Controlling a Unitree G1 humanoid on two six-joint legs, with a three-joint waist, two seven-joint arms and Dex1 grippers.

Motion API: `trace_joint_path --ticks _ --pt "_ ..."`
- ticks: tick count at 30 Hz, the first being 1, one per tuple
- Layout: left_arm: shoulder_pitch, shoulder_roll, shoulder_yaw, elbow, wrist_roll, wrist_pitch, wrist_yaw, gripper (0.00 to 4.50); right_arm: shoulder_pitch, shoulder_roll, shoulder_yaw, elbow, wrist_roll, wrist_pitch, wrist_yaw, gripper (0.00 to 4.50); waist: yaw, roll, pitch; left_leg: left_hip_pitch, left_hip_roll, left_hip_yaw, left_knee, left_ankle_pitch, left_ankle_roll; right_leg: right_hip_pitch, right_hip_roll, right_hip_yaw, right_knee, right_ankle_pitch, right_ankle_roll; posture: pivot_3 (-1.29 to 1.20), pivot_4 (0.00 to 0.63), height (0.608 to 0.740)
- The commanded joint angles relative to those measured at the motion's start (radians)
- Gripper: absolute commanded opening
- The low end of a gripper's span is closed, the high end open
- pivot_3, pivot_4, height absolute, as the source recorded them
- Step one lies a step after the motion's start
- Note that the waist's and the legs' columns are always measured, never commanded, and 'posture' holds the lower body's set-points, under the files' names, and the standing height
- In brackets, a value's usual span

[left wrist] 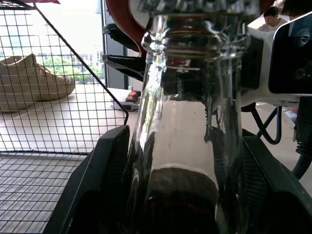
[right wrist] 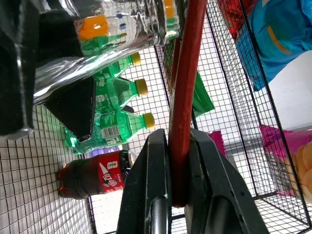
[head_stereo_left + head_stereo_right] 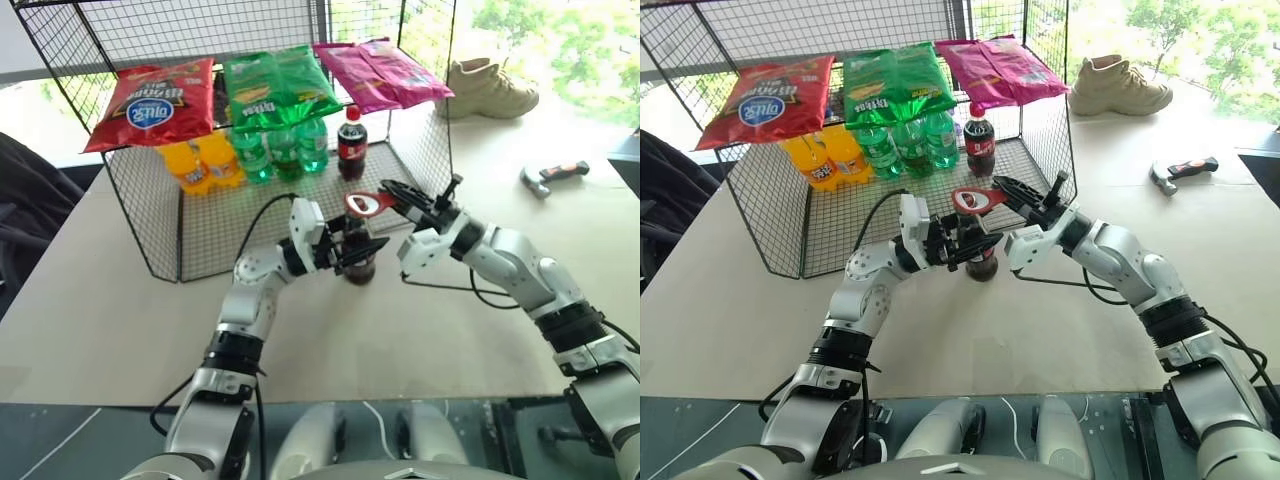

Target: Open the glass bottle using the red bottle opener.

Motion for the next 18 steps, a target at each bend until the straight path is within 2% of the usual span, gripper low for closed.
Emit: trace_joint_path --ticks 1,18 --pt "0.005 -0.008 -0.021 -0.006 0.017 -0.006 0.005 2.32 -0.035 -0.026 0.012 0.014 -0.059 -0.010 0.000 0.00 0.000 0.000 0.000 0.000 0.000 0.000 0.000 0.000 0.000 0.000 0.000 0.000 0.000 0.000 0.000 0.00 0.150 0.740" --pt "0.008 -0.016 -0.034 -0.021 0.017 0.009 0.020 2.32 -0.105 -0.075 0.003 0.051 -0.082 -0.037 -0.035 0.00 0.008 0.000 0.001 0.000 0.000 -0.001 0.000 0.000 0.000 0.000 0.000 -0.001 -0.001 0.000 0.000 0.00 0.150 0.740"
